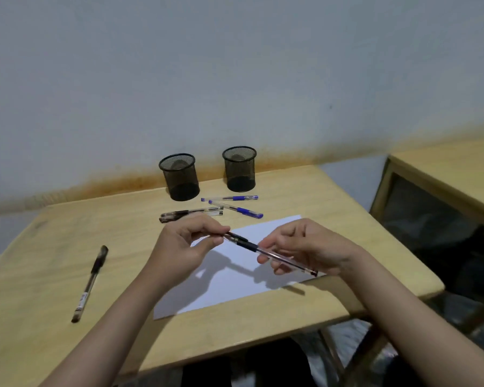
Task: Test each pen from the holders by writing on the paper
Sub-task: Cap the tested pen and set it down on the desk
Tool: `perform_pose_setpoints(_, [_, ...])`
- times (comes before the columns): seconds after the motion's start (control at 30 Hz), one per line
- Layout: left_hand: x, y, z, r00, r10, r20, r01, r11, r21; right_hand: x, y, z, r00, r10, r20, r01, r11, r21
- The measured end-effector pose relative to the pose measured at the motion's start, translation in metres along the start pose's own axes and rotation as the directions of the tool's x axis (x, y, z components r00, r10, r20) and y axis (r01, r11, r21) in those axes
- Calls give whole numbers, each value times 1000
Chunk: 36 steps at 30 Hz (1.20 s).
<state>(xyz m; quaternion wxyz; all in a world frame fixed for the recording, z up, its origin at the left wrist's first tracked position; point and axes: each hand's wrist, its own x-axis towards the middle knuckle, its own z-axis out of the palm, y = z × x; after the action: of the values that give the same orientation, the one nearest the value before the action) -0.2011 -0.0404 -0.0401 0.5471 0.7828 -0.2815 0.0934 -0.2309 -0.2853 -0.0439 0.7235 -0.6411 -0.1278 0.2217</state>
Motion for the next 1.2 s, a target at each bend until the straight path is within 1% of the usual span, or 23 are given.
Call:
perform_pose_setpoints(0.07, [9,1,26,997,52,49,-53,998,28,-18,-5,-10,980,-27,-196,-17,975,-223])
perform_pose_setpoints(0.13, [18,5,59,992,106,73,-110,993,51,-42,-8,-24,928,-101,-358,-50,919,-391])
perform_pose_setpoints(0.2, [24,11,98,984,142,107,-148,988,45,-73,-6,-39,853,-180,-490,-110,856,-505])
perform_pose_setpoints(0.27, [29,19,139,972,157,178,-163,986,24,-108,0,-56,747,-240,-619,-205,803,-559])
perform_pose_setpoints(0.33, [33,25,178,944,184,276,-195,981,14,-145,10,-72,613,-288,-736,-306,773,-556])
perform_pose_setpoints(0.37, [34,29,196,918,214,335,-232,973,14,-162,16,-79,538,-303,-787,-349,770,-535])
perform_pose_setpoints(0.43, [34,33,230,838,275,471,-336,941,49,-192,30,-88,384,-316,-868,-418,778,-469])
perform_pose_setpoints(0.5, [36,38,258,769,276,577,-414,902,121,-216,45,-93,255,-303,-918,-493,776,-393])
perform_pose_setpoints(0.57, [37,39,279,740,215,637,-426,883,197,-235,62,-97,169,-271,-948,-543,777,-319])
perform_pose_setpoints(0.63, [39,35,289,722,141,677,-426,862,275,-251,76,-99,94,-235,-967,-563,789,-246])
perform_pose_setpoints(0.73, [40,28,293,713,110,693,-425,853,302,-266,91,-101,9,-172,-985,-603,785,-143])
perform_pose_setpoints(0.77, [40,27,292,715,115,689,-425,855,298,-268,95,-101,0,-161,-987,-615,778,-126])
perform_pose_setpoints(0.83, [38,28,291,722,121,681,-425,854,299,-267,100,-99,7,-161,-987,-624,770,-130])
perform_pose_setpoints(0.93, [36,31,290,741,121,660,-410,861,302,-258,103,-98,48,-174,-984,-640,751,-164])
perform_pose_setpoints(1.03, [30,35,283,779,142,611,-366,894,258,-240,101,-96,98,-220,-971,-626,744,-232])
perform_pose_setpoints(1.1, [24,37,275,790,151,595,-349,908,233,-221,96,-92,145,-285,-948,-605,732,-313])
perform_pose_setpoints(1.2, [17,35,255,808,128,575,-316,918,239,-187,79,-78,198,-454,-869,-524,700,-485])
